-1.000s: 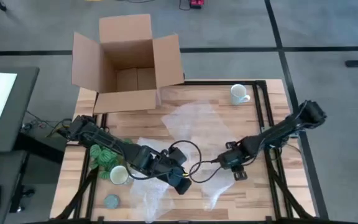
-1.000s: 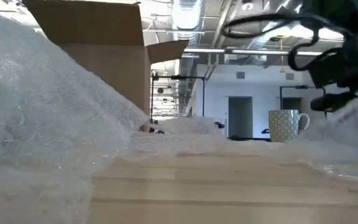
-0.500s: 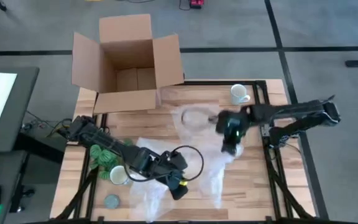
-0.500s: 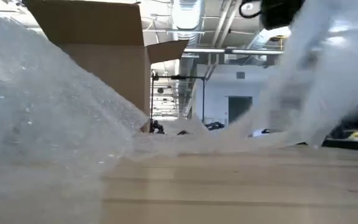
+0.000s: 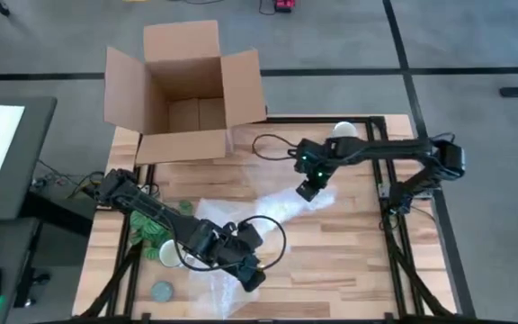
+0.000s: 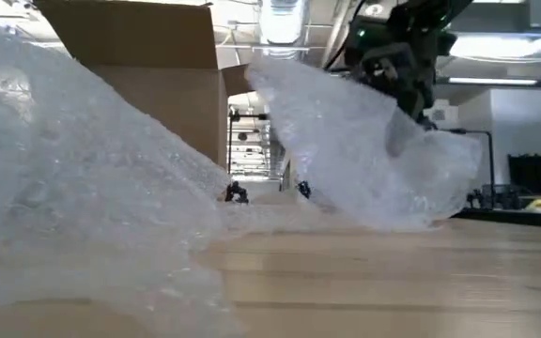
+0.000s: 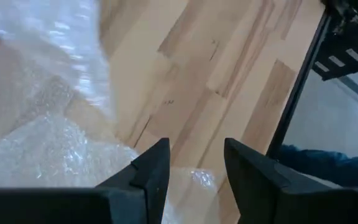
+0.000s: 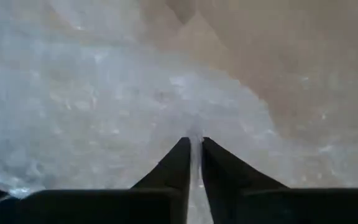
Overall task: Wrap mug
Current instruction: Prepare the bubble wrap
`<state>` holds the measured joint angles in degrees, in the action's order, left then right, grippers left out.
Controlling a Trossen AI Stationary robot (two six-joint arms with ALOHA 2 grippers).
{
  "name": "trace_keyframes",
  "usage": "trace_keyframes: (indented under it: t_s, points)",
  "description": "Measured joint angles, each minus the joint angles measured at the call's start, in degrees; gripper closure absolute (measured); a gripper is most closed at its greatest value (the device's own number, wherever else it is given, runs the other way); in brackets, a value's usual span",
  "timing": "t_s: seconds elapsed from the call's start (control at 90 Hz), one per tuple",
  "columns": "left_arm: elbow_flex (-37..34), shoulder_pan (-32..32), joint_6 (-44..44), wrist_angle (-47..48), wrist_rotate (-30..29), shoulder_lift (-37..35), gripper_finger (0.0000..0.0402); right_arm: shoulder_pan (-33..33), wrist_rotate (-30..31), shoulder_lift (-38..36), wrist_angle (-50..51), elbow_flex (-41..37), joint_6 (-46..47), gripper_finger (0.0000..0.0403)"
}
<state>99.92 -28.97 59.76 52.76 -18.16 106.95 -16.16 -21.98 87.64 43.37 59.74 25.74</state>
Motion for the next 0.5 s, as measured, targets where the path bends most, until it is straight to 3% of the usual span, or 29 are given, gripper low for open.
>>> trace_keyframes:
  t_s: [0.278, 0.5]
  points:
    - [0.0, 0.0, 1.0, -1.3, -3.4, 0.0, 0.027, -1.6, -0.4, -2.8, 2.4, 8.0, -10.1, 0.0291]
    - [0.0, 0.0, 1.1, -1.3, -3.4, 0.0, 0.027, 8.0, 0.6, -11.1, 5.4, 9.4, -12.3, 0.0288]
